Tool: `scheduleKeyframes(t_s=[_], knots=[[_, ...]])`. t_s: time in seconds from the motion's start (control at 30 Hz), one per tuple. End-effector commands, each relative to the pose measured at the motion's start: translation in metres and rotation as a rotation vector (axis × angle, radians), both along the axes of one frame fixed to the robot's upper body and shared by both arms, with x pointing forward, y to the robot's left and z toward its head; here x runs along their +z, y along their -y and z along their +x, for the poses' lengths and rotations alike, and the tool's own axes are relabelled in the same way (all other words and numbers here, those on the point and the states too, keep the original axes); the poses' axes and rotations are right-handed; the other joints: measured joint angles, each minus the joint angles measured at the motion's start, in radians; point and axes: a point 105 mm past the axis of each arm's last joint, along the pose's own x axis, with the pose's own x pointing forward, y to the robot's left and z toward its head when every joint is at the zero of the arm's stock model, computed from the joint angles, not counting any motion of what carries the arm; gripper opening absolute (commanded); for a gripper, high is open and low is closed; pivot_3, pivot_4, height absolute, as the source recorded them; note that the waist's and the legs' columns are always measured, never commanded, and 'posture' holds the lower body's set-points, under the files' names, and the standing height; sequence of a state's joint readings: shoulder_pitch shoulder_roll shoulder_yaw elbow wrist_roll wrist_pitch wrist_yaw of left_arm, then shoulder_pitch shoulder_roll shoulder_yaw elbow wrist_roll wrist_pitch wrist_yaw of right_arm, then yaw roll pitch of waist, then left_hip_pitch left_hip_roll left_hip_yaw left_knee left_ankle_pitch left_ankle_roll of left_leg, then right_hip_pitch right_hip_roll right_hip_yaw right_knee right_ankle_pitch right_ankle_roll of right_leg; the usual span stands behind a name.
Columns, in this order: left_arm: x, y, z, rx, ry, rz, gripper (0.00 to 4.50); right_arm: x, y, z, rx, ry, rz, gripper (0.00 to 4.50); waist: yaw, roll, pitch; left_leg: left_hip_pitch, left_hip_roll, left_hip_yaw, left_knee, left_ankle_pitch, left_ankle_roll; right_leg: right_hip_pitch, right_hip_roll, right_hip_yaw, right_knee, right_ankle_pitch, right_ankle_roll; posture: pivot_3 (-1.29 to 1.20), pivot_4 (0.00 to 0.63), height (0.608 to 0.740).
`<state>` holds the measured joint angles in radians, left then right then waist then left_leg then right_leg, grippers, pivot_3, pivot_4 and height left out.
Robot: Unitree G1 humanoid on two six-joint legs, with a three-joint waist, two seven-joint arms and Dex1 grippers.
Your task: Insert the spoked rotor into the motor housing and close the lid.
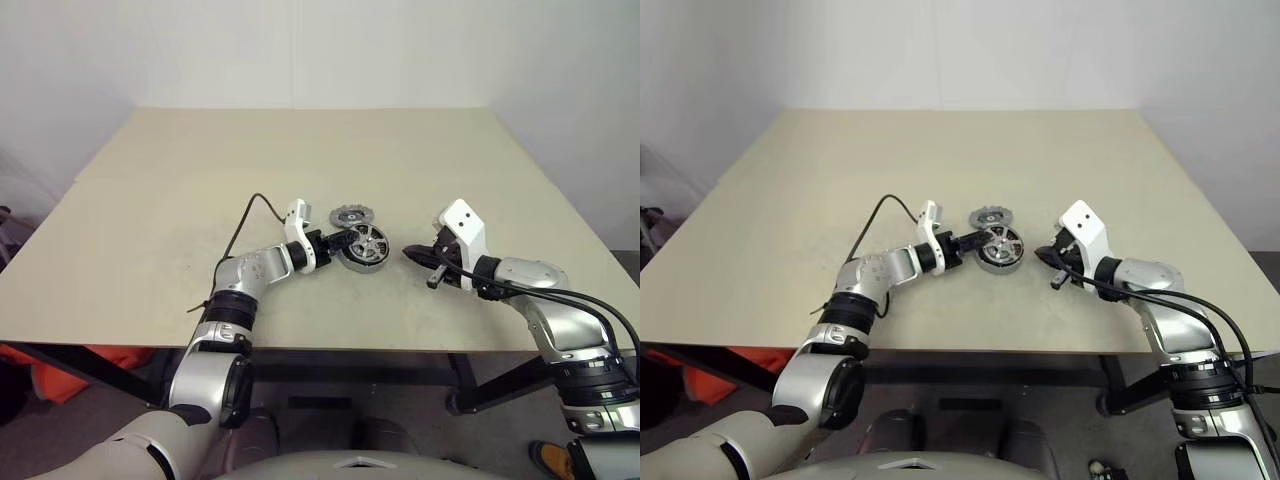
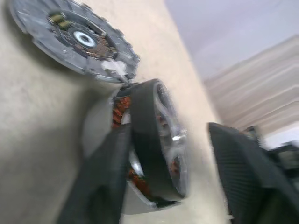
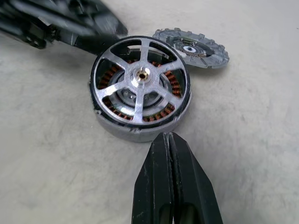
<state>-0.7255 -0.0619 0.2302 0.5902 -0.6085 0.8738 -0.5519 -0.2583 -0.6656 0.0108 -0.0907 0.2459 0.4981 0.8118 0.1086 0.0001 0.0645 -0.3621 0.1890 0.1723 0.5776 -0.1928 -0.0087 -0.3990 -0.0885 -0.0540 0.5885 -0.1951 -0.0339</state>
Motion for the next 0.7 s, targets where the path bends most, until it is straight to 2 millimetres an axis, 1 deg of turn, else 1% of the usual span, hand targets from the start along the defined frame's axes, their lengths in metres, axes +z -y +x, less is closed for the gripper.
scheduleKeyframes(t_s=[0.03, 0.07, 0.17, 0.27, 0.37, 0.53, 0.7], knots=[[0.016, 0.002, 0.002, -0.012, -0.018, -0.067, 3.99, 0.012, -0.002, 0.004, 0.017, 0.049, 0.002, 0.00, 0.000, 0.000, 0.000, -0.003, -0.001, 0.000, 0.001, 0.000, 0.002, -0.002, -0.001, 0.000, 0.000, 0.000, 0.000, 0.00, 0.000, 0.740], [0.016, 0.000, 0.003, -0.001, -0.037, -0.082, 4.29, 0.012, -0.002, 0.004, 0.016, 0.050, 0.002, 0.00, 0.000, 0.000, 0.000, -0.004, -0.001, 0.000, 0.001, 0.000, 0.002, -0.003, -0.001, 0.000, 0.000, 0.000, 0.000, 0.00, 0.000, 0.740], [0.016, -0.006, 0.008, 0.041, -0.049, -0.098, 4.29, 0.012, -0.002, 0.004, 0.014, 0.050, 0.000, 0.00, 0.000, 0.000, 0.000, -0.004, -0.001, 0.001, 0.003, -0.001, 0.004, -0.003, -0.002, 0.000, 0.000, 0.000, 0.000, 0.00, 0.000, 0.740], [0.019, -0.015, 0.015, 0.101, 0.003, -0.080, 4.29, 0.012, -0.001, 0.005, 0.013, 0.049, -0.001, 0.00, -0.004, 0.000, 0.000, -0.004, -0.001, 0.001, 0.003, -0.001, 0.004, -0.003, -0.002, 0.000, 0.000, 0.000, 0.000, 0.00, 0.000, 0.740], [0.025, -0.020, 0.021, 0.149, 0.070, -0.069, 4.29, 0.012, -0.002, 0.005, 0.014, 0.049, 0.000, 0.00, -0.008, 0.000, 0.000, -0.004, -0.001, 0.001, 0.003, -0.001, 0.003, -0.003, -0.002, 0.000, 0.001, 0.000, 0.000, 0.00, 0.000, 0.740], [0.038, -0.022, 0.025, 0.199, 0.150, -0.094, 4.29, 0.011, -0.002, 0.006, 0.016, 0.049, 0.002, 0.00, -0.008, 0.000, 0.000, -0.004, -0.001, 0.001, 0.003, 0.000, 0.003, -0.003, -0.002, -0.001, 0.001, 0.000, 0.000, 0.00, 0.000, 0.740], [0.037, -0.022, 0.026, 0.232, 0.241, -0.030, 4.29, 0.011, -0.002, 0.006, 0.016, 0.048, 0.002, 0.00, -0.008, 0.000, 0.000, -0.005, -0.001, 0.001, 0.003, -0.001, 0.004, -0.003, -0.002, -0.001, 0.001, 0.000, 0.000, 0.00, 0.000, 0.740]])
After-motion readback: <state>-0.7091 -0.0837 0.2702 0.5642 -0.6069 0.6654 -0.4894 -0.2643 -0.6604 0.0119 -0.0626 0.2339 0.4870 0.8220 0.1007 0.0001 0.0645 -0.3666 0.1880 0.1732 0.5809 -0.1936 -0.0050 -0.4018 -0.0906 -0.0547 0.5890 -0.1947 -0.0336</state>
